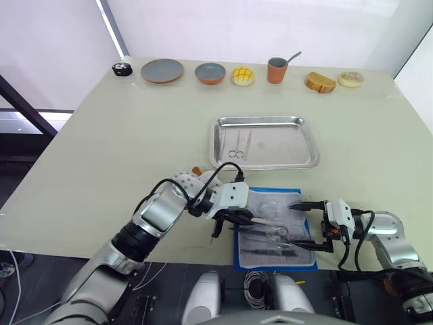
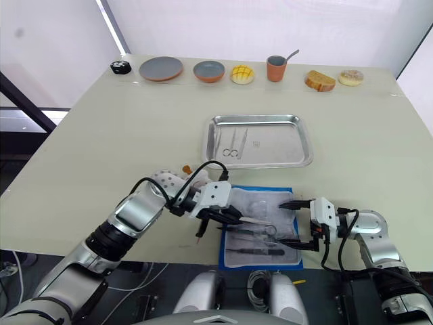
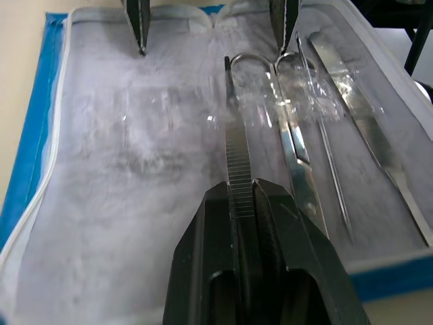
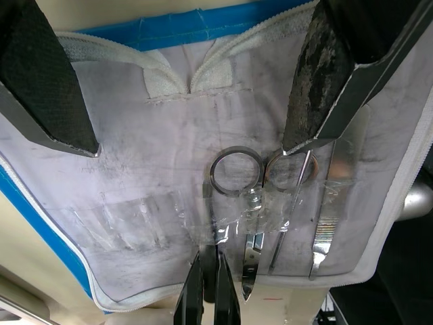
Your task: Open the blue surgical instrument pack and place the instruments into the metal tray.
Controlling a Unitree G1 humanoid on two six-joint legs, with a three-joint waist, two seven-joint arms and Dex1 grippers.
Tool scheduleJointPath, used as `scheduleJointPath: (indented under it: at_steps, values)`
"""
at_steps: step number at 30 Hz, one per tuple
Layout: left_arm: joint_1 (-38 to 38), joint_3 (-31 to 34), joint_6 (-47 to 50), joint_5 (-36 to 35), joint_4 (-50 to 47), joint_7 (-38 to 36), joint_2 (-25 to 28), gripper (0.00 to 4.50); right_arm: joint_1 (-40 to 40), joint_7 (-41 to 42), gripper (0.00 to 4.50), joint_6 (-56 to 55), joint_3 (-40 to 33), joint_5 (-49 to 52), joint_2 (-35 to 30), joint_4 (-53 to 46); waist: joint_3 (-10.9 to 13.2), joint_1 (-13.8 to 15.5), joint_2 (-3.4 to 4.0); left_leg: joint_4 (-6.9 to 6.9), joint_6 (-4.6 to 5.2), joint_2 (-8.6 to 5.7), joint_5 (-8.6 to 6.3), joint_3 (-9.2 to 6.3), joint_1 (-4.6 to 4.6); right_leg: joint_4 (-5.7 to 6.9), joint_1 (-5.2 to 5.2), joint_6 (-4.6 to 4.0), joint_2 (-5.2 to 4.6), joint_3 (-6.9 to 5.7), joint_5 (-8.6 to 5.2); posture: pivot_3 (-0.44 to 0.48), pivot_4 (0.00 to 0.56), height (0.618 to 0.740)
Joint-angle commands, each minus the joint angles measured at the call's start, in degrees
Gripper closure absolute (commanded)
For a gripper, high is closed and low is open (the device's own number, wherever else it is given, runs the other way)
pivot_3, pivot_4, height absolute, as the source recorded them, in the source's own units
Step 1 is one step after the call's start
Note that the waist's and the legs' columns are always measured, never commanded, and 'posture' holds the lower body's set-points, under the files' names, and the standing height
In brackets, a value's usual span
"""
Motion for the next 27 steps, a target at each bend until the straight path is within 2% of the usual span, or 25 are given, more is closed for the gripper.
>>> scheduleJointPath:
  at_steps: [1,10,15,18,24,27]
  values:
    - [-0.9,2.9,0.1,-1.6,-2.5,-1.3,2.5,4.41,2.6,0.1,0.00,2.3,3.2,-4.8,-0.8,4.8,0.0,0.0,0.00,0.00,0.00,0.00,0.00,0.00,0.00,0.00,0.00,0.00,0.00,0.00,0.00,0.000,0.150,0.740]
    - [0.9,7.5,-0.5,-4.4,-4.3,-4.6,10.0,4.41,2.3,0.1,0.00,2.2,3.4,-4.9,-0.6,5.5,0.0,0.0,0.00,0.00,0.00,0.01,0.00,0.02,0.00,0.00,-0.01,-0.01,0.00,0.00,-0.01,0.000,0.150,0.740]
    - [1.5,10.1,0.8,-6.9,-5.8,-5.2,12.2,4.41,1.5,0.3,0.00,1.9,3.5,-5.1,-0.5,6.5,0.0,0.0,0.00,0.00,0.00,0.03,0.00,0.06,0.02,0.00,-0.01,-0.02,-0.01,0.02,-0.01,0.000,0.150,0.740]
    - [2.4,13.7,3.8,-10.8,-7.6,-4.6,12.7,4.41,1.0,0.4,0.00,1.6,3.6,-5.2,-0.4,7.3,0.0,-0.2,0.00,0.00,0.00,0.05,0.00,0.08,0.02,0.00,-0.01,-0.01,0.00,0.03,-0.01,0.000,0.150,0.740]
    - [2.5,19.4,14.0,-16.3,-8.5,4.2,8.5,4.41,0.2,0.5,0.00,1.3,3.7,-5.2,-0.2,8.3,-0.1,-0.5,-0.11,0.01,0.00,0.07,0.00,0.09,0.05,0.00,0.00,0.01,-0.01,0.03,-0.01,0.000,0.150,0.740]
    - [-0.4,22.5,20.9,-16.8,-7.2,18.7,-1.4,4.41,0.1,0.3,0.00,1.3,3.7,-5.1,-0.2,8.1,-0.1,-0.5,-0.16,0.02,0.00,0.06,0.00,0.08,0.05,0.01,0.00,0.01,0.01,0.02,0.00,0.000,0.150,0.740]
